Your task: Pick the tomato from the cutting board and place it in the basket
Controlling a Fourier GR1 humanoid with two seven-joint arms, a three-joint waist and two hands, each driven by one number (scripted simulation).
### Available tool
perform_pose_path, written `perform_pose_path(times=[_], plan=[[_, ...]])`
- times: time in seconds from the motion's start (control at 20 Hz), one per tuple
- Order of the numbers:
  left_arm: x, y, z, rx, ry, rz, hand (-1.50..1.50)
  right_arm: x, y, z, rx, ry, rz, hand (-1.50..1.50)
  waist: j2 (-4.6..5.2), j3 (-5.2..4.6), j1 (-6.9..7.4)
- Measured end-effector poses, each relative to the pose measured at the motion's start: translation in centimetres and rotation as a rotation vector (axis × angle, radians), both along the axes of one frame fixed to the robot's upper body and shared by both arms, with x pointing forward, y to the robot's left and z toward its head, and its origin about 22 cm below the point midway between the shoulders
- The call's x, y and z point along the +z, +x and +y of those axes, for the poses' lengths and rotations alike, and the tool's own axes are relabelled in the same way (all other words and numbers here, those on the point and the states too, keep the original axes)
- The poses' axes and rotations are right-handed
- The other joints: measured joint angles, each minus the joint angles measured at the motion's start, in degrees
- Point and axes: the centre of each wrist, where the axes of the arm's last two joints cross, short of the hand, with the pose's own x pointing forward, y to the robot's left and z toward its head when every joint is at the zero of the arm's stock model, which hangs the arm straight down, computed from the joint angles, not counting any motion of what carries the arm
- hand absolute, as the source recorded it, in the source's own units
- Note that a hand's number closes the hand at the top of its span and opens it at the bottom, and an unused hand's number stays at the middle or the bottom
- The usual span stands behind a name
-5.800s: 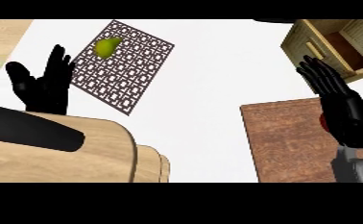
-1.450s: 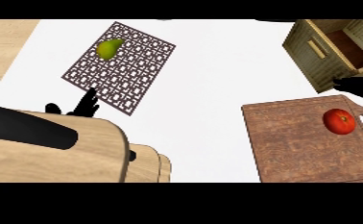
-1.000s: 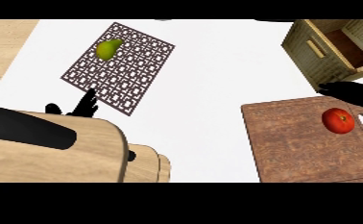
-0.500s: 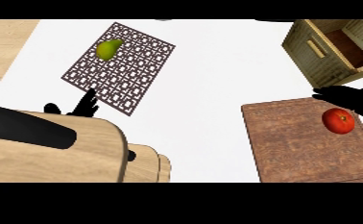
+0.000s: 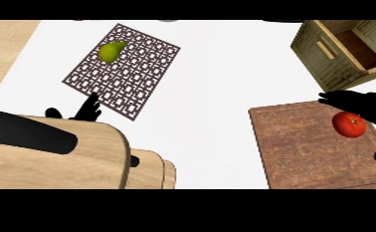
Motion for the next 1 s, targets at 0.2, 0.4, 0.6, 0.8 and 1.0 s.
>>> perform_pose_path(times=[0.2, 0.4, 0.6, 0.8, 1.0], plan=[[0.1, 0.0, 0.0, 0.003, 0.0, -0.003, 0.0, -0.9, -0.2, -0.3, 0.023, -0.008, -0.016, 1.5, 0.11, -0.12, 0.07], [0.1, 0.0, 0.0, 0.006, -0.006, 0.013, 0.0, -1.4, -0.2, -0.2, 0.081, -0.02, -0.082, 1.5, 0.07, -0.03, 0.02], [0.0, 0.0, -0.2, 0.008, 0.015, -0.004, 0.0, -1.4, 0.3, -0.1, 0.108, -0.037, -0.118, 1.5, 0.0, 0.1, 0.17], [-0.3, -0.5, 0.2, 0.03, 0.023, 0.005, 0.0, -1.9, 0.1, 1.8, 0.079, -0.039, -0.133, 1.5, -0.52, 0.12, -0.98], [-0.5, -1.3, 1.0, 0.062, 0.023, 0.017, 0.0, -1.9, -0.7, 4.9, 0.017, -0.028, -0.141, 1.5, -1.29, -0.06, -2.8]])
